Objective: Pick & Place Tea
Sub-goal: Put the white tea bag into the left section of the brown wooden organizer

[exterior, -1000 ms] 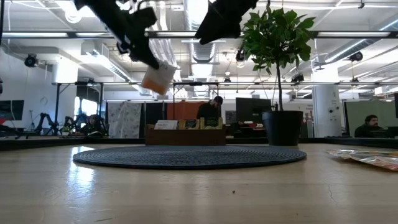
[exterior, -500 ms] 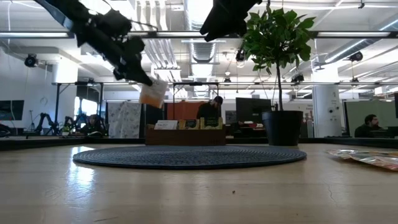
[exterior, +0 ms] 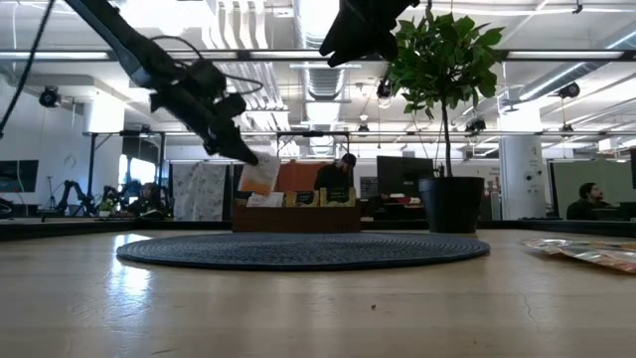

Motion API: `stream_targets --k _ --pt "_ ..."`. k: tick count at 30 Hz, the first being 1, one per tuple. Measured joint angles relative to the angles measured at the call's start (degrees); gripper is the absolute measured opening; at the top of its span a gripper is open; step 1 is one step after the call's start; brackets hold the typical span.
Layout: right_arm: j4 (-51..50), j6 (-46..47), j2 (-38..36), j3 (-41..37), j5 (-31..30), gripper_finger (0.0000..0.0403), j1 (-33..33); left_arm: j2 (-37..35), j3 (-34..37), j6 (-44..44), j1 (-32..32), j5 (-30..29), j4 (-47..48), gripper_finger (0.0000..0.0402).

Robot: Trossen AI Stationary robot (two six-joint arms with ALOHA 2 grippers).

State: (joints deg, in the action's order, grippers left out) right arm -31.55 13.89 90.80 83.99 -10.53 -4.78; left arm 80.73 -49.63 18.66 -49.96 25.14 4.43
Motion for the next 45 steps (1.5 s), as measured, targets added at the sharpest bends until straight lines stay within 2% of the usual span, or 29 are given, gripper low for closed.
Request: stream_targets --k 9,19,26,30,36,45 --pt "0.00 2.99 0.02 -0.02 -0.72 0.0141 0.00 7.85 -2.70 2.74 -2.23 2.88 -2.63 0.0000" --pt "-0.01 5.68 0.02 -0.09 -3.16 0.0136 0.00 11.15 -2.73 2.88 -5.58 8.42 -4.67 0.0000" --pt "-0.01 6.35 0.04 -0.11 -4.69 0.0134 -0.04 13.57 -2.66 4.04 -5.72 10.02 -4.67 0.0000" --pt "0.00 6.76 0.04 -0.15 -4.69 0.0135 -0.15 15.52 -2.62 4.30 -5.72 9.20 -4.60 0.0000" --pt "-0.01 6.75 0.04 -0.20 -4.69 0.0137 -0.15 16.11 -2.62 4.73 -5.72 3.93 -4.74 0.0008" --pt "-0.05 6.73 0.07 -0.55 -4.69 0.0137 -0.37 15.39 -2.73 5.11 -5.60 0.64 -4.44 0.0072"
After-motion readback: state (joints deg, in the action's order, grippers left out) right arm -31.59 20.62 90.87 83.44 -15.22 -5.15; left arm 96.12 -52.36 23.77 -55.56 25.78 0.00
